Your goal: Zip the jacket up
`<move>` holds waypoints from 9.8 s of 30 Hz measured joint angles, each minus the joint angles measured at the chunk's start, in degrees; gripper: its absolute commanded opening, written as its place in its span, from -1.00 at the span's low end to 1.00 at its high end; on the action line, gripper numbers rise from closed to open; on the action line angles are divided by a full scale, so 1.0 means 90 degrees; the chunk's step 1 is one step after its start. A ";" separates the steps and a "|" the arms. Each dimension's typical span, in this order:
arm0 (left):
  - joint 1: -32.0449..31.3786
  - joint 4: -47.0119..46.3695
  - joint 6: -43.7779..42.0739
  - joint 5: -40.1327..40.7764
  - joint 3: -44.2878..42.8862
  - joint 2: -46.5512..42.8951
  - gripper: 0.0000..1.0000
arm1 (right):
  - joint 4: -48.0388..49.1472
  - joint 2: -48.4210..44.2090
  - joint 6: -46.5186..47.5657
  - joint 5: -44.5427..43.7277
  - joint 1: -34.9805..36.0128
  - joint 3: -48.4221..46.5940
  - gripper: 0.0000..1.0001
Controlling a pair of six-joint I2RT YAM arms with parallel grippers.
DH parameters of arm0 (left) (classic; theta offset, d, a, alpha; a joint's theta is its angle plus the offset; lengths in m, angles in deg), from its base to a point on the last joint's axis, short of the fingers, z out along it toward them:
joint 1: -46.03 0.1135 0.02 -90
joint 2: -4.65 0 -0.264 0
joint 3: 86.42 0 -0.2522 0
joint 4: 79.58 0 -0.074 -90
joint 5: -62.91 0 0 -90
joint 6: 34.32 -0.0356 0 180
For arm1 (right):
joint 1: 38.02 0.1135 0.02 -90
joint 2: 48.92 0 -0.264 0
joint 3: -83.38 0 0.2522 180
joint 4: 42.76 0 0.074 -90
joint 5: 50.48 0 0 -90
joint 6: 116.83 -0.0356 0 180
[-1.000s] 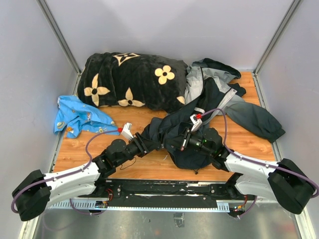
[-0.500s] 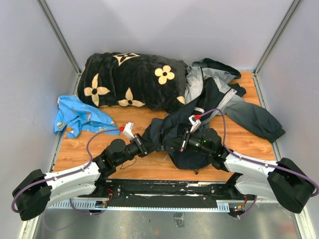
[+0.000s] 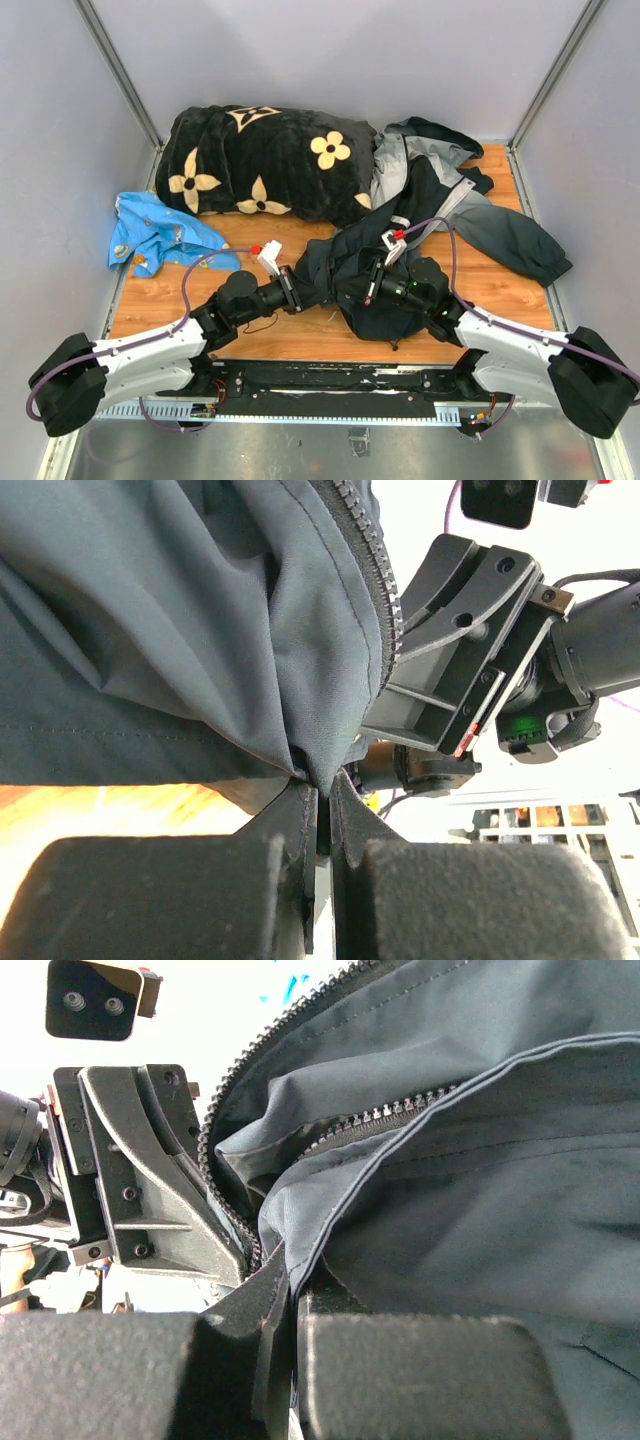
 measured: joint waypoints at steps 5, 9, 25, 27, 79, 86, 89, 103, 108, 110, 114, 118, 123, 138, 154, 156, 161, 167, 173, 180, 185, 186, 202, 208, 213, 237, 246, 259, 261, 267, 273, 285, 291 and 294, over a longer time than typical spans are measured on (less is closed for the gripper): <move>0.0002 0.0474 -0.0340 -0.0131 -0.0435 0.0253 -0.99 | -0.0333 -0.0362 0.0148 -0.0102 -0.0017 -0.0007 -0.99; 0.0002 0.0799 -0.0561 -0.0151 -0.0644 0.0347 -0.98 | -0.0576 -0.0546 0.0236 -0.0194 -0.0017 -0.0010 -0.99; 0.0000 0.0843 -0.0410 -0.0199 -0.0491 0.0022 -0.50 | -0.0206 -0.0328 0.0160 -0.0141 -0.0015 -0.0007 -0.99; 0.0000 0.0806 -0.0374 -0.0202 -0.0491 0.0022 -0.56 | -0.0187 -0.0313 0.0155 -0.0141 -0.0015 -0.0007 -0.99; 0.0262 0.1802 -0.1569 -0.2227 -0.1146 0.1001 -0.99 | -0.3381 -0.2285 0.4439 -0.0287 -0.0080 -0.0993 0.21; 0.0262 0.1838 -0.1593 -0.2358 -0.1146 0.0991 -0.99 | -0.4303 -0.2829 0.6397 -0.0248 0.1241 -0.1020 0.29; 0.0262 0.1838 -0.1593 -0.2414 -0.1146 0.0984 -0.99 | -0.4500 -0.2892 0.7252 -0.0461 0.1984 -0.1020 0.28; 0.0262 0.1838 -0.1593 -0.2560 -0.1146 0.0967 -0.99 | -0.3283 -0.1936 0.9318 -0.2873 0.4104 -0.0124 0.16; 0.0262 0.1836 -0.1591 -0.2579 -0.1146 0.0967 -0.99 | -0.2169 -0.1423 0.9755 -0.3840 0.4537 0.0209 0.12; 0.0262 0.1834 -0.1588 -0.2582 -0.1146 0.0967 -0.99 | -0.1880 -0.1192 0.9884 -0.4116 0.4607 0.0253 0.05; 0.0262 0.1834 -0.1588 -0.2584 -0.1146 0.0967 -0.99 | -0.1377 -0.0797 1.0049 -0.4583 0.4682 0.0267 -0.07; 0.0262 0.1836 -0.1591 -0.2584 -0.1146 0.0967 -0.99 | -0.1258 -0.0726 1.0108 -0.4891 0.4719 0.0265 -0.18; 0.0262 0.1843 -0.1617 -0.2562 -0.1146 0.0967 -0.99 | -0.1491 -0.1061 1.0059 -0.4915 0.4724 0.0265 -0.24; 0.0262 0.2059 -0.1746 -0.2562 -0.1151 0.0967 -0.99 | -0.1724 -0.1513 0.9593 -0.4588 0.4716 0.0262 -0.21; 0.0267 0.2072 -0.1756 -0.2562 -0.1151 0.0964 -0.99 | -0.1443 -0.1163 0.9306 -0.4199 0.4588 0.0265 -0.67; 0.0267 0.2074 -0.1758 -0.2562 -0.1151 0.0964 -0.99 | -0.1435 -0.1173 0.9289 -0.4170 0.4585 0.0265 -0.69; 0.0267 0.2076 -0.1768 -0.2550 -0.1151 0.0964 -0.99 | -0.1450 -0.1209 0.9190 -0.4027 0.4488 0.0265 -0.83; 0.0267 0.2144 -0.1804 -0.2514 -0.1151 0.0962 -0.99 | -0.1496 -0.1224 0.9027 -0.3844 0.4364 0.0260 -0.94; 0.0267 0.2348 -0.1948 -0.2482 -0.1166 0.0954 -0.99 | -0.1783 -0.1350 0.8665 -0.3485 0.3968 0.0056 -0.98; 0.0267 0.2480 -0.2072 -0.2453 -0.1258 0.0896 -0.99 | -0.2312 -0.1404 0.8233 -0.2868 0.3531 -0.0243 -0.99; 0.0267 0.2693 -0.2149 -0.2409 -0.1258 0.0896 -0.99 | -0.2353 -0.0908 0.8165 -0.2902 0.3526 -0.0454 -0.98; 0.0265 0.2744 -0.2169 -0.2375 -0.1258 0.0894 -0.99 | -0.2351 -0.0818 0.8157 -0.2970 0.3526 -0.0493 -0.99; 0.0197 0.3687 -0.2363 -0.1457 -0.1474 0.0328 -0.85 | -0.2465 -0.0318 0.8150 -0.3043 0.3298 -0.1008 -0.99; 0.0170 0.4391 -0.1979 -0.0651 -0.1491 -0.0226 -0.36 | -0.2387 0.0352 0.7883 -0.2939 0.3211 -0.1275 -0.99; 0.0165 0.5170 -0.1443 0.0236 -0.1496 -0.1035 -0.02 | -0.2353 0.0801 0.7407 -0.2990 0.3194 -0.1644 -0.99; 0.0165 0.6331 0.1185 0.1962 -0.0503 -0.4090 -0.11 | -0.2181 0.2074 0.5518 -0.3028 0.3145 -0.3024 -0.99; 0.0165 0.5357 0.1535 0.2013 0.0078 -0.4201 -0.20 | -0.2210 0.2074 0.5280 -0.2936 0.3019 -0.3024 -0.98; 0.0165 0.4371 0.1581 0.2215 0.0461 -0.4107 -0.43 | -0.2300 0.1868 0.5042 -0.2803 0.2982 -0.3021 -0.99; 0.0165 0.4269 0.1581 0.2222 0.0464 -0.4065 -0.43 | -0.2314 0.1792 0.5005 -0.2771 0.2980 -0.3021 -0.99; 0.0163 0.4158 0.1571 0.2293 0.0466 -0.4065 -0.83 | -0.2382 0.1717 0.4947 -0.2754 0.2977 -0.3021 -0.99; 0.0153 0.4116 0.1477 0.2285 0.0464 -0.4114 -0.99 | -0.2562 0.1681 0.4911 -0.2861 0.2900 -0.3021 -0.99; 0.0136 0.4731 0.0750 0.2212 -0.0253 -0.4153 -0.99 | -0.3407 0.0748 0.4954 -0.3432 0.1678 -0.3014 -0.99; 0.0136 0.5098 0.0233 0.2208 -0.0750 -0.3963 -0.99 | -0.3594 0.0294 0.5037 -0.3242 0.1358 -0.2968 -0.92; 0.0136 0.4981 0.0083 0.2106 -0.0794 -0.3857 -0.99 | -0.3427 0.0265 0.5044 -0.2482 0.1333 -0.2909 -0.74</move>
